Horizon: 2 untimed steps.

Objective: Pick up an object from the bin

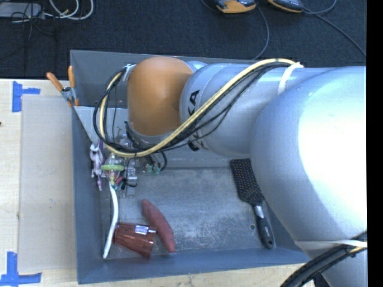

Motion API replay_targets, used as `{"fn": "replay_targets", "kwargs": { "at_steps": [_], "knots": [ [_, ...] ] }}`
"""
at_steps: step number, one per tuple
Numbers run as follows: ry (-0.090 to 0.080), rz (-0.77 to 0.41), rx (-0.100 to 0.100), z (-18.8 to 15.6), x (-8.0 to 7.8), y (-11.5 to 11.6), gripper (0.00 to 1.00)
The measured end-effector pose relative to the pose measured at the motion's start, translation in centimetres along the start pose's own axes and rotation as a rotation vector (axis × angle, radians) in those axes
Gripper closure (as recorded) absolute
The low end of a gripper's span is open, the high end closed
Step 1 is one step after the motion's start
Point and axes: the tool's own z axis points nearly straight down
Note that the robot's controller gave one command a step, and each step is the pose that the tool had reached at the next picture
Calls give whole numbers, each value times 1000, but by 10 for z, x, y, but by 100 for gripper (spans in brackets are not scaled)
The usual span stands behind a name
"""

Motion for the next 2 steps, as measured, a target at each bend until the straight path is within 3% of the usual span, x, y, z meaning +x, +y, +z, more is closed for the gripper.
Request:
{"fn": "replay_targets", "kwargs": {
  "at_steps": [1,2],
  "knots": [
    [-6,4,-1,-5,-2,-1,0],
    [-2,-30,1,-80,4,-5,0]
  ]
}}
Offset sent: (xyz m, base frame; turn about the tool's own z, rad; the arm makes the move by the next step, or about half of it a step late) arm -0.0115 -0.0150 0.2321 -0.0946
